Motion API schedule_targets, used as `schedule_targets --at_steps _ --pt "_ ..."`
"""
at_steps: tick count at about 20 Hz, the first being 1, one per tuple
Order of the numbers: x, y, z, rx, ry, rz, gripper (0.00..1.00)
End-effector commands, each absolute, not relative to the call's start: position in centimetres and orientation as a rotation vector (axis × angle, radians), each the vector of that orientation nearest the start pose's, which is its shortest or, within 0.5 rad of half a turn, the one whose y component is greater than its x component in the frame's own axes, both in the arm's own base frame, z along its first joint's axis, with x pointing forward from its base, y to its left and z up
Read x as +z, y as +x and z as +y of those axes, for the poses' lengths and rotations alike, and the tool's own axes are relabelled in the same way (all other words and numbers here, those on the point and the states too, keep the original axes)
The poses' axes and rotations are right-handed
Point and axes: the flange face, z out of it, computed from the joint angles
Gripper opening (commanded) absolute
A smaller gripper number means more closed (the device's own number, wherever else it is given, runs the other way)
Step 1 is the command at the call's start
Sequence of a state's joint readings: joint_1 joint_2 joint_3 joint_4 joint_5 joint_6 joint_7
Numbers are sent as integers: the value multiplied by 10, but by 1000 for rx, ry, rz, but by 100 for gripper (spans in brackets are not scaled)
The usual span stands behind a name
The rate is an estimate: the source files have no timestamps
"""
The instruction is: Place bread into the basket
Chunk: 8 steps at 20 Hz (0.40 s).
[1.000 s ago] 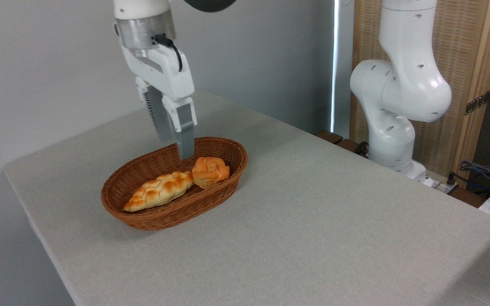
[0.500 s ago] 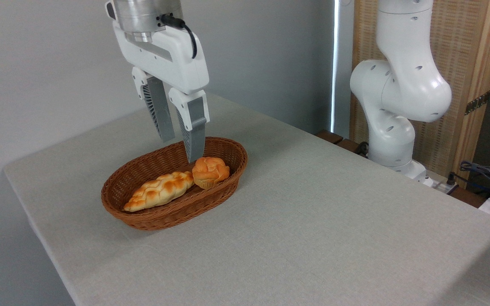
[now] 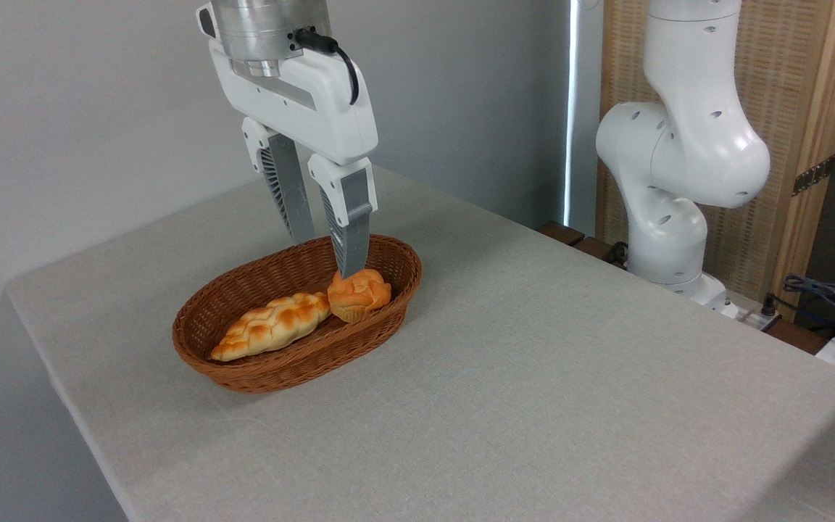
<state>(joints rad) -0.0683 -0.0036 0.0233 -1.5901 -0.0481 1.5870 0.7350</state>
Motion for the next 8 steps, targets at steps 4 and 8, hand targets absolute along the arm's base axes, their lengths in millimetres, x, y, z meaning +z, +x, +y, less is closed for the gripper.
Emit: schedule_targets --at_steps 4,8 --pt "621 546 -28 -28 -2955 1231 100" --pt "622 546 -28 -27 -2951 1229 100"
